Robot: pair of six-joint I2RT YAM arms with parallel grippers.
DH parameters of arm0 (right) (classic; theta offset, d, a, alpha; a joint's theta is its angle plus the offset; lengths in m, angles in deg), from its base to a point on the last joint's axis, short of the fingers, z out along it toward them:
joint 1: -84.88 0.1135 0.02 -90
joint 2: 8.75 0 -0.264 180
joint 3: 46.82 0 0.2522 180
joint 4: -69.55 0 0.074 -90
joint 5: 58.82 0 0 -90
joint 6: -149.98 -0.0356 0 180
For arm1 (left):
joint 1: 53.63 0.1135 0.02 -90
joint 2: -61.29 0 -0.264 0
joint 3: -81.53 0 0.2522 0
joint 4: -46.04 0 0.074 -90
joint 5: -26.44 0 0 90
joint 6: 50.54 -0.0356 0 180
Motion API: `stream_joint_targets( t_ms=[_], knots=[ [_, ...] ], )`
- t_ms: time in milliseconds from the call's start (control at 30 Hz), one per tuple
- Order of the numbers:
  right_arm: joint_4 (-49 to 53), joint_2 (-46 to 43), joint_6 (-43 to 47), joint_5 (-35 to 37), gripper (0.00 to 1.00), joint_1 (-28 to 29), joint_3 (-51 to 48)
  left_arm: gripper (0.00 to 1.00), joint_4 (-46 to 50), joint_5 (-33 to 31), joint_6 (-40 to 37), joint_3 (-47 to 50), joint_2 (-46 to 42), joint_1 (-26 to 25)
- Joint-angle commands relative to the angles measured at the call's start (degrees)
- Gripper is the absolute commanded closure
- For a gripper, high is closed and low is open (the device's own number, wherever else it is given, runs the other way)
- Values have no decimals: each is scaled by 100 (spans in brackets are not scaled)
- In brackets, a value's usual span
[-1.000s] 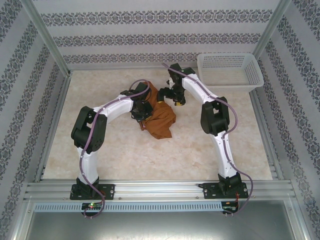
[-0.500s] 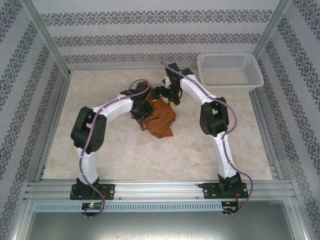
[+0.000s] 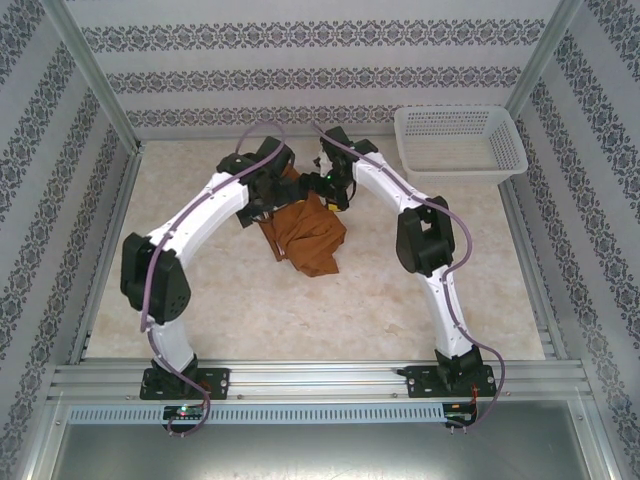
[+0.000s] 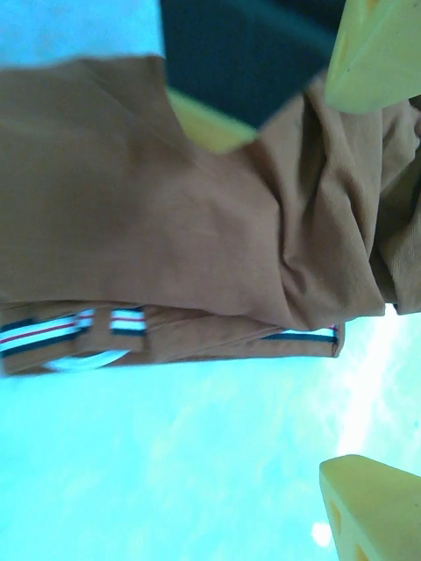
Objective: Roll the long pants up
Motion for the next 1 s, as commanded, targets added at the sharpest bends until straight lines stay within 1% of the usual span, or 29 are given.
stream_joint_targets(
  t_ms=[0, 167, 300, 433, 500, 600, 700, 767, 833, 900, 933, 967],
  knots=[
    [40, -54, 75, -299, 4, 265, -64, 0, 633, -1188, 130, 56, -576, -36],
    [62, -67, 124, -179, 4, 494, -108, 0, 321, -1741, 611, 824, -1484, 14],
    [286, -61, 326, 320, 4, 748, -78, 0, -54, -1930, 788, 1315, -1990, 95],
    [744, 102, 637, 1130, 4, 1104, 190, 0, -16, -1885, 870, 1418, -1851, 162],
    [1107, 292, 783, 1692, 4, 1358, 516, 0, 34, -1809, 925, 1432, -1656, 187],
    [1467, 576, 856, 2205, 4, 1670, 920, 0, 53, -1662, 938, 1402, -1351, 252],
    [1621, 825, 815, 2508, 3, 1864, 1145, 0, 77, -1518, 876, 1271, -1132, 313],
    [1610, 997, 752, 2538, 4, 1898, 1164, 0, 80, -1495, 826, 1204, -1077, 338],
    [1583, 1193, 701, 2524, 5, 1887, 1136, 0, 69, -1492, 799, 1184, -1088, 368],
    [1656, 1371, 666, 2479, 11, 1857, 1137, 0, 45, -1513, 771, 1228, -1161, 417],
    [1666, 1412, 653, 2478, 14, 1851, 1099, 0, 43, -1527, 754, 1243, -1199, 449],
    [1673, 1441, 652, 2478, 22, 1833, 1048, 0, 43, -1535, 753, 1279, -1252, 486]
  ],
)
